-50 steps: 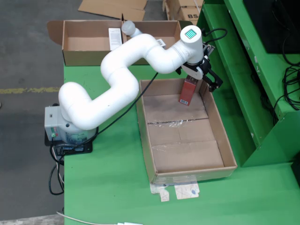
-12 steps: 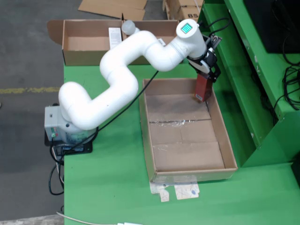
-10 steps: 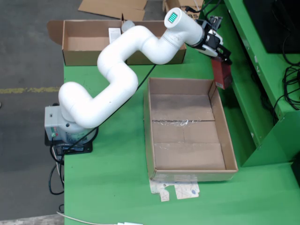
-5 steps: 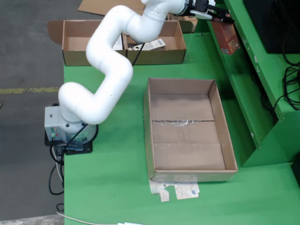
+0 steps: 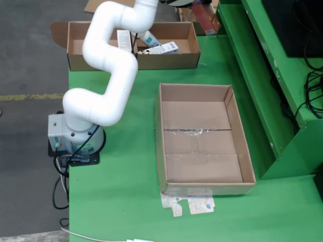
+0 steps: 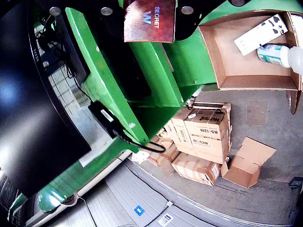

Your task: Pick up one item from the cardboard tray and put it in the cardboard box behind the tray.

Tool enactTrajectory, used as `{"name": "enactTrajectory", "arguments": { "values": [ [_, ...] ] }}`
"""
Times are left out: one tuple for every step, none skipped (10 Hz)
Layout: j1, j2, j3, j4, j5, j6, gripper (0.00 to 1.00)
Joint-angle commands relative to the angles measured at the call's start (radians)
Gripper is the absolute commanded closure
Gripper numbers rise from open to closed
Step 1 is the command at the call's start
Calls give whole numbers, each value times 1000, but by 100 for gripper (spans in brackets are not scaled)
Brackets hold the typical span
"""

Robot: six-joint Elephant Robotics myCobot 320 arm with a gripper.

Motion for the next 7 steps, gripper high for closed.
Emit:
{"name": "enactTrajectory", "arguments": {
  "values": [
    [218,15,26,12,-10,-239,100],
    [373,5,26,12,-10,34,100],
    [434,22,26,12,-10,-333,100],
    [460,28,26,12,-10,-287,100],
    [487,37,26,12,-10,-257,100],
    [487,37,26,12,-10,-248,100],
    [500,47,26,12,-10,-242,100]
  ]
}}
